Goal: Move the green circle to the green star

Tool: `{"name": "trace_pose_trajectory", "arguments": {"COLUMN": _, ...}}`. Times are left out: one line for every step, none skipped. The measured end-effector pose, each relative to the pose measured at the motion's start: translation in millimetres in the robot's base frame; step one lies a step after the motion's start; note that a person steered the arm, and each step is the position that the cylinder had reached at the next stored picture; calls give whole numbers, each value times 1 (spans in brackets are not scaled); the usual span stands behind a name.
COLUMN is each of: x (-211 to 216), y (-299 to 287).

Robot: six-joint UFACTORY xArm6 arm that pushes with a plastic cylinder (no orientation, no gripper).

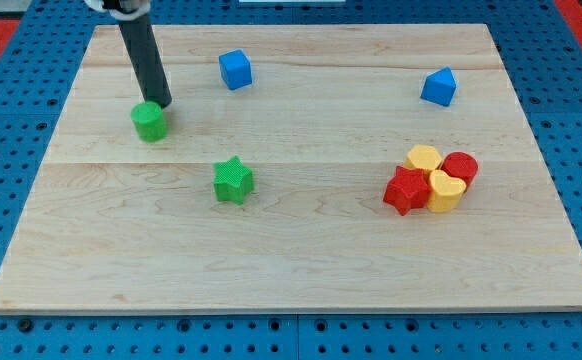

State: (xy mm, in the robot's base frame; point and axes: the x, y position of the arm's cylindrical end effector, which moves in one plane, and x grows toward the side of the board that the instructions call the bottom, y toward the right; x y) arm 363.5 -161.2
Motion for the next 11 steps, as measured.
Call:
{"name": "trace_pose_trajectory", "arguments": {"x": 9, "y": 2}}
{"name": "trace_pose_trajectory", "arguments": {"x": 7, "y": -23}}
{"name": "trace_pose_trajectory", "arguments": {"x": 0, "y": -70}}
{"name": "trace_pose_trajectory", "arguments": {"x": 26, "y": -68}}
{"name": "trace_pose_trajectory", "arguments": {"x": 28, "y": -42}}
{"name": "trace_pose_trajectory", "arguments": {"x": 34, "y": -19}}
{"name": "trace_pose_trajectory", "arguments": {"x": 54, "y": 7}}
{"name": "trace_pose_trajectory", "arguments": {"x": 55, "y": 14}}
{"name": "trace_pose_trajectory", "arguments": {"x": 59, "y": 34}}
{"name": "trace_pose_trajectory", "arguments": {"x": 61, "y": 46}}
{"name": "trace_pose_trajectory", "arguments": {"x": 56, "y": 45}}
